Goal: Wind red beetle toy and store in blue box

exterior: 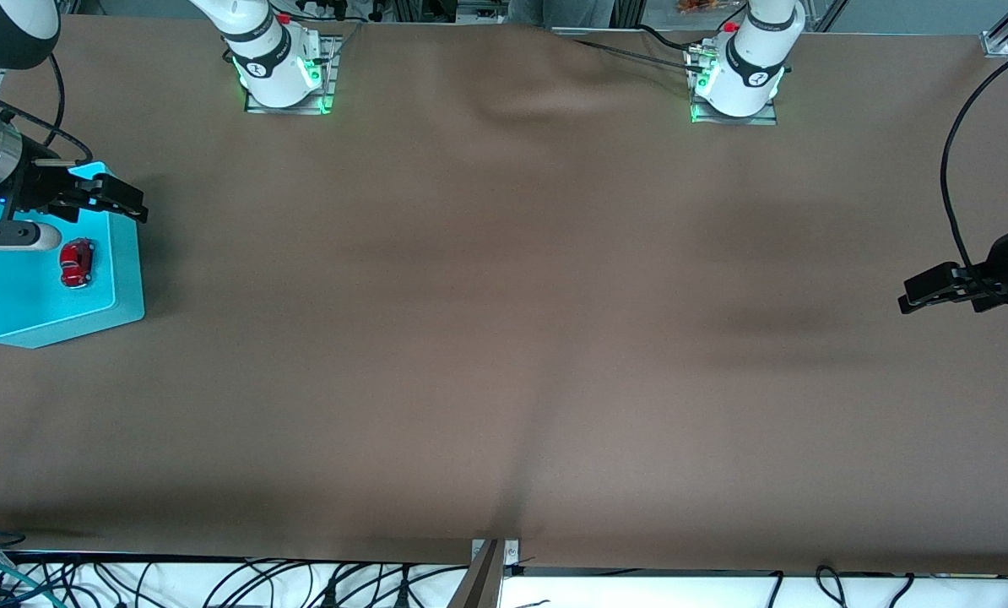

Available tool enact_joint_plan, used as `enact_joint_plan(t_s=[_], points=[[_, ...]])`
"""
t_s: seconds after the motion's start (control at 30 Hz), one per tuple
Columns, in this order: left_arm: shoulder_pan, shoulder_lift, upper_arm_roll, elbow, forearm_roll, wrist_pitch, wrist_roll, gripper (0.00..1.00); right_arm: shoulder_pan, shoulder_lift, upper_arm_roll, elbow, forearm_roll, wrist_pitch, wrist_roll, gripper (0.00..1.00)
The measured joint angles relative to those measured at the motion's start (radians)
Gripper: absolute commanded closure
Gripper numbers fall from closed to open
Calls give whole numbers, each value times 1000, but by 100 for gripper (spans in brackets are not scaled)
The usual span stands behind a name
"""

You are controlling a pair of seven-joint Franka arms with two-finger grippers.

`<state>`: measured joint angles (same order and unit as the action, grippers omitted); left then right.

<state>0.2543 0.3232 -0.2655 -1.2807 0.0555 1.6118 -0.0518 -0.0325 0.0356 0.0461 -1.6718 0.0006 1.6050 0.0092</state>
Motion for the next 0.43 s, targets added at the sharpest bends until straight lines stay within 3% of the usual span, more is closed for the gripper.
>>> enact_joint_plan(t_s=[0.43], points=[[0, 0, 0, 0, 0, 0, 0, 0, 0, 0, 6, 0, 0, 0, 0, 0]])
